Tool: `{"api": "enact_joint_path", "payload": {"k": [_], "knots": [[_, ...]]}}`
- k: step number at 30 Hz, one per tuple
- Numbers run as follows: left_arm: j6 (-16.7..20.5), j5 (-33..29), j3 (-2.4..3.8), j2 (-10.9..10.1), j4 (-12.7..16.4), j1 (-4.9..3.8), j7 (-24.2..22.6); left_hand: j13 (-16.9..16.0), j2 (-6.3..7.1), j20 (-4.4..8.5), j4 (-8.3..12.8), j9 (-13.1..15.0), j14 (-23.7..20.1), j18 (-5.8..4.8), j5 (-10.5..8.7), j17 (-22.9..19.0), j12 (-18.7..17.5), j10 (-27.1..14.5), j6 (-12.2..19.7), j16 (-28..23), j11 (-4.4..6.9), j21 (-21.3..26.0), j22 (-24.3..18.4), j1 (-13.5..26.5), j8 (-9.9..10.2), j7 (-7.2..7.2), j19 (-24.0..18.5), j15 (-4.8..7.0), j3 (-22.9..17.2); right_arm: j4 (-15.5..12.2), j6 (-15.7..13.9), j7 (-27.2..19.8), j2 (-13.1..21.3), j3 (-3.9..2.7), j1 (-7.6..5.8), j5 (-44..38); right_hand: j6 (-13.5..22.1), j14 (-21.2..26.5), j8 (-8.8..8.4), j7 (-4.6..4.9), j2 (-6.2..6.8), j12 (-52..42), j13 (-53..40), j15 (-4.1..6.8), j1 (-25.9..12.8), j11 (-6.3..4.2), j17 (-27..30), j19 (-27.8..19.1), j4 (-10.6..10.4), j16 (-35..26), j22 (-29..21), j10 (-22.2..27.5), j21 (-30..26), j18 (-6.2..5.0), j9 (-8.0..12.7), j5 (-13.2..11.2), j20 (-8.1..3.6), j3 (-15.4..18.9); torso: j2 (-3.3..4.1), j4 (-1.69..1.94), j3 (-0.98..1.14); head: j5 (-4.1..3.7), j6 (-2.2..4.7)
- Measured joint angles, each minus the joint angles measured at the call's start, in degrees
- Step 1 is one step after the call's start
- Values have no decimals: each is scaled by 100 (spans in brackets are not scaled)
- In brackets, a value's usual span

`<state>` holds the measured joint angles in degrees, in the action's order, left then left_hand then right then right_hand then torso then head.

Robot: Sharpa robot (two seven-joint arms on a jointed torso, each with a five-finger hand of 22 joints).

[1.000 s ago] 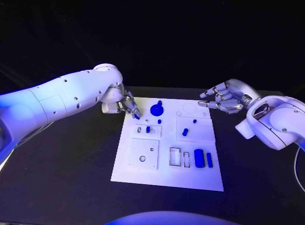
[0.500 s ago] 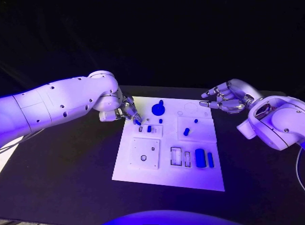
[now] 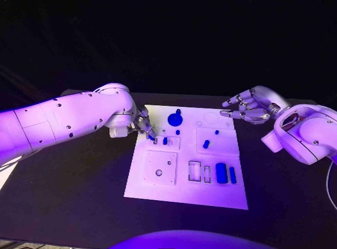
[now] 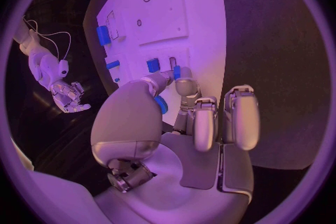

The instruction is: Assemble the parts on the task board

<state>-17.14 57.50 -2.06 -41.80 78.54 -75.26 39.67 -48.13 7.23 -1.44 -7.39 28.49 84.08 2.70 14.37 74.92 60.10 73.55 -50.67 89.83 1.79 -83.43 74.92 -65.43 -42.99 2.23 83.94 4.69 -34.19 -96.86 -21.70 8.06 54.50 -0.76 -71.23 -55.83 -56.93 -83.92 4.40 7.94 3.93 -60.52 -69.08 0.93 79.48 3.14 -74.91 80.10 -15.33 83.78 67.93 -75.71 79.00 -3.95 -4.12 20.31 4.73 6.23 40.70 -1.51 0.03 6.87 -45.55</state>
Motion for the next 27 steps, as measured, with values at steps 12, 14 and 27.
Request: {"api": "enact_joint_path", "payload": {"k": [12, 14, 27], "knots": [[-5, 198, 10, 14, 90, 38, -81, -24, 33, 0, 38, -11, 0, 0, 24, -1, 0, 18, -10, 0, 18, -26, -1, 33, -1, 10, 0, 0, -38, -3, 6, -1, 0, 1, 6, -1, 0, 0, 0, 0, 0, 0, 0, 0, 0, 0, 0, 0, 0, 0, 0, 0, 0, 0, 0, 0, 0, 0, 1, 1, 7, 9, -28], [-6, 214, 9, 14, 107, 42, -95, -28, 33, 0, 38, -19, 0, 0, 24, -1, 0, 18, -10, 0, 18, -26, -1, 33, -1, 10, 0, 0, -38, -3, 7, -1, 0, 1, 6, -2, 0, 0, 0, 0, 0, 0, 0, 0, 0, 0, 0, 0, 0, 0, 0, 0, 0, 0, 0, 0, 0, 0, 1, 1, 7, 6, -30], [-75, 343, -4, 15, 213, 69, -152, -69, 25, 0, 58, -49, 0, 1, 57, -1, 26, 58, -53, 0, 17, -25, -1, 70, 0, 12, 0, 0, -57, -7, 17, -2, 4, 1, 8, -2, 0, 0, 0, 0, 0, 0, 1, 0, 0, 0, -4, 0, 0, 0, 0, 0, 0, 0, 0, 0, 0, 0, 0, -1, 8, 4, -49]]}}
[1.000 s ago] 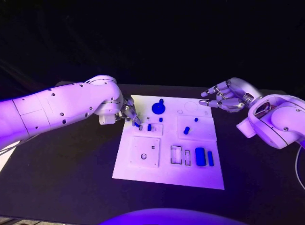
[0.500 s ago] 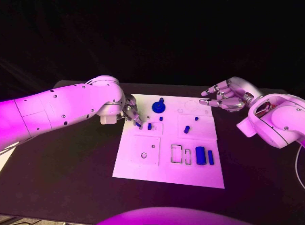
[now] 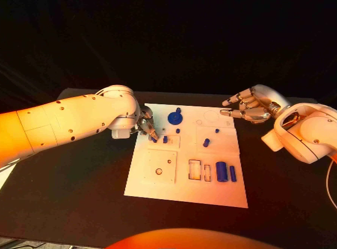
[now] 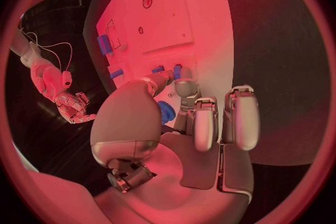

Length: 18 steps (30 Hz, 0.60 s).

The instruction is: Assemble the parts on the task board

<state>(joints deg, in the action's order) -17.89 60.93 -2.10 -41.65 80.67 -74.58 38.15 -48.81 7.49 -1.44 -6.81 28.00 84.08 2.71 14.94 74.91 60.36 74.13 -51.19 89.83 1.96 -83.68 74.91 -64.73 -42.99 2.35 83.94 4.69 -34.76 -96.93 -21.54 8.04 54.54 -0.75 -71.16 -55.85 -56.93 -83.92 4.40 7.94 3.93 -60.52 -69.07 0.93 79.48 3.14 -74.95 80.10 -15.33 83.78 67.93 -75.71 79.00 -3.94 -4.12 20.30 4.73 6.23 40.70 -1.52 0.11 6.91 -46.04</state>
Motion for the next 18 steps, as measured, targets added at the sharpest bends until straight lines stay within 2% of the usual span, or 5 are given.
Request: {"api": "enact_joint_path", "payload": {"k": [18], "knots": [[-159, 128, 4, 47, -23, -3, 20, -39, 16, 0, 9, -33, 0, 0, 77, -1, 22, 40, -41, 0, -1, -22, 0, 17, 12, -3, 0, 0, -8, -8, 8, 0, 7, 0, 0, -1, 0, 0, 0, 0, 0, -24, 1, 0, 0, 0, 1, 0, 0, 0, 0, 0, 0, 0, 0, 45, 0, 0, -1, 2, 0, 4, -27]]}}
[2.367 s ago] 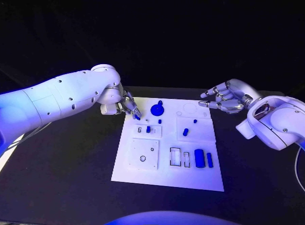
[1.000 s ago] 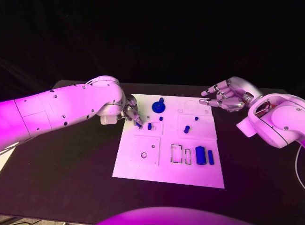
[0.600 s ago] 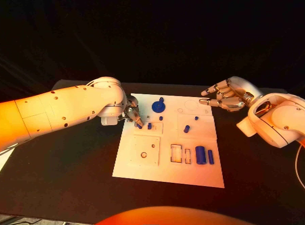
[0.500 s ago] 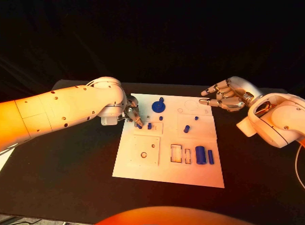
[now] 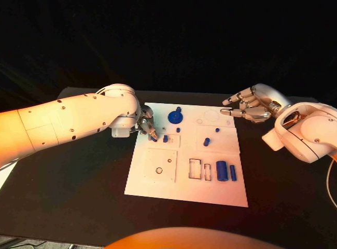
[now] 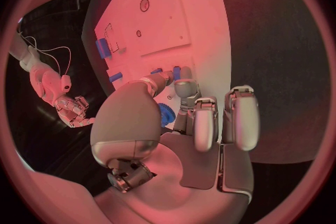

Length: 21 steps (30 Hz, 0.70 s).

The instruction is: Assemble the parts on the task board

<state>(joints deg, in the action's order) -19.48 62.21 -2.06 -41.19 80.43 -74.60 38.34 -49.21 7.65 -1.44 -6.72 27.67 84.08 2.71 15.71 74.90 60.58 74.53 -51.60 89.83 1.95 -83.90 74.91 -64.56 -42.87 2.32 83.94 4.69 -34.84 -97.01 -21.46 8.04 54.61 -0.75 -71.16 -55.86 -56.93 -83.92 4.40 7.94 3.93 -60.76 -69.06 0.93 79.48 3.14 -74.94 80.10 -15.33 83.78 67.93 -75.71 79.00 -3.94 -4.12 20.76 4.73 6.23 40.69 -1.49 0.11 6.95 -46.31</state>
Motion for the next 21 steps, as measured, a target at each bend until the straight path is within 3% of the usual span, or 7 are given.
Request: {"api": "enact_joint_path", "payload": {"k": [21], "knots": [[-13, 5, -11, 233, -215, 50, 122, -116, -107, 0, 55, -67, 0, 0, 55, 4, 85, 95, -63, 0, 12, 2, 0, 255, 8, -19, 0, 0, -55, -20, 14, 0, 2, 0, 0, 0, 0, 0, 0, 0, 0, 1, 0, 0, 0, 0, 2, 0, 0, 0, 0, 0, 0, 0, 0, 0, 0, 0, -5, -1, 3, -10, -16]]}}
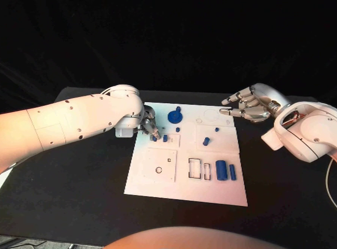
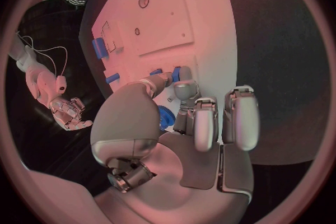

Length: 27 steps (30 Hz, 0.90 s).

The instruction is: Assemble the parts on the task board

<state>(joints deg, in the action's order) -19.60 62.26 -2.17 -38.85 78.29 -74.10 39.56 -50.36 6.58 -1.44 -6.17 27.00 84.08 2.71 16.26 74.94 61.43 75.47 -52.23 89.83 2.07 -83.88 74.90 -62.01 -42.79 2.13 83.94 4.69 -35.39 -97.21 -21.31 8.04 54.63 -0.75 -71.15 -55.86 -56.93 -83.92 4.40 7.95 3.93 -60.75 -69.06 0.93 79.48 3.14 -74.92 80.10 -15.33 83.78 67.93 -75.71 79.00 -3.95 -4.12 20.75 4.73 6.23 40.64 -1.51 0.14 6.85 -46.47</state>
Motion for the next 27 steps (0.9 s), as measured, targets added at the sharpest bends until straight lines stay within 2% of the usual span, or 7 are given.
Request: {"api": "enact_joint_path", "payload": {"k": [2, 9, 14, 16, 18, 23, 27], "knots": [[-7, -8, 0, 8, -12, 1, 3, -41, -14, 0, 30, -21, 0, 0, -3, 0, 27, 9, -36, 0, 9, 0, 0, 82, 0, -18, 0, 0, 21, -5, 3, 0, 2, 0, 0, 0, 0, 0, 0, 0, 0, 0, 0, 0, 0, 0, 0, 0, 0, 0, 0, 0, 0, 0, 0, 0, 0, 0, 0, -1, -1, -4, -1], [-10, -26, 2, 23, -53, 2, 8, -70, 143, 0, 585, -117, 1, 0, -38, -1, 27, 47, -152, 0, 46, 0, 5, 402, 65, -92, 0, 43, -53, -15, 8, 0, 12, 0, 0, 0, 0, 0, 0, 0, 0, 0, 0, 0, 0, 0, 1, 0, 0, 0, 0, 0, -23, 0, 0, 0, 0, 0, 2, -2, 0, -9, 7], [1, -25, -4, -1, -61, 20, 12, -116, 289, 21, 230, -197, 1, 0, -211, -1, 40, 60, -318, 0, 60, -16, 4, 711, 112, -113, 21, 43, 863, -16, 12, 0, 17, 0, 0, 6, 0, 0, 0, 0, 0, 0, 0, 0, 0, 0, 1, 0, 0, 0, 0, 0, -24, 0, 0, 0, 0, 0, 2, -2, -1, -18, 17], [10, -23, -2, -23, -40, 25, 12, -180, 387, 21, 57, -229, 1, 0, -887, -1, 94, 60, -336, 0, 60, -37, 4, 809, 126, -115, 21, 43, 1337, -16, 15, 0, 17, 0, 0, 7, 0, 0, 0, 0, 0, 0, 0, 0, 0, 0, 1, 0, 0, 0, 0, 0, -24, 0, 0, 0, 0, 0, 2, -2, -3, -22, 24], [27, -17, 4, -59, -10, 31, 12, -219, 389, 21, -94, -263, -20, 0, -1179, -1, 116, 60, -336, 0, 60, -61, 4, 810, 157, -115, 21, 64, 1682, -14, 18, 0, 17, 0, 1, 8, 0, 0, 0, 0, 0, 0, 0, 0, 0, 0, 1, 0, 0, 0, 0, 0, -24, 0, 0, 0, 0, 0, 2, 0, -7, -28, 30], [139, -10, 9, -168, 78, 45, 13, -278, 191, 42, -493, -327, 0, 1, -1278, -1, 133, 81, -367, 0, 41, -66, 4, 613, 181, -105, 0, 84, 2430, -4, 25, 0, 12, 0, 3, 10, 0, 0, 0, 0, 0, 0, 0, 0, 0, 0, 1, 0, 0, 0, 0, 0, -23, 0, 0, 0, 0, 0, 1, 3, -7, -34, 38], [332, -9, 11, -259, 136, 40, 23, -350, 164, 46, -827, -348, 0, 0, -1333, -2, 181, 111, -385, 0, 70, -103, 3, 473, 202, -124, 4, 83, 2998, 1, 32, 0, 10, 0, 5, 11, 0, 0, 0, 0, 0, 1, 0, 0, 0, 0, 1, 0, 0, 0, 0, 0, -23, 0, 0, 0, 0, 0, -3, 4, -8, -33, 59]]}}
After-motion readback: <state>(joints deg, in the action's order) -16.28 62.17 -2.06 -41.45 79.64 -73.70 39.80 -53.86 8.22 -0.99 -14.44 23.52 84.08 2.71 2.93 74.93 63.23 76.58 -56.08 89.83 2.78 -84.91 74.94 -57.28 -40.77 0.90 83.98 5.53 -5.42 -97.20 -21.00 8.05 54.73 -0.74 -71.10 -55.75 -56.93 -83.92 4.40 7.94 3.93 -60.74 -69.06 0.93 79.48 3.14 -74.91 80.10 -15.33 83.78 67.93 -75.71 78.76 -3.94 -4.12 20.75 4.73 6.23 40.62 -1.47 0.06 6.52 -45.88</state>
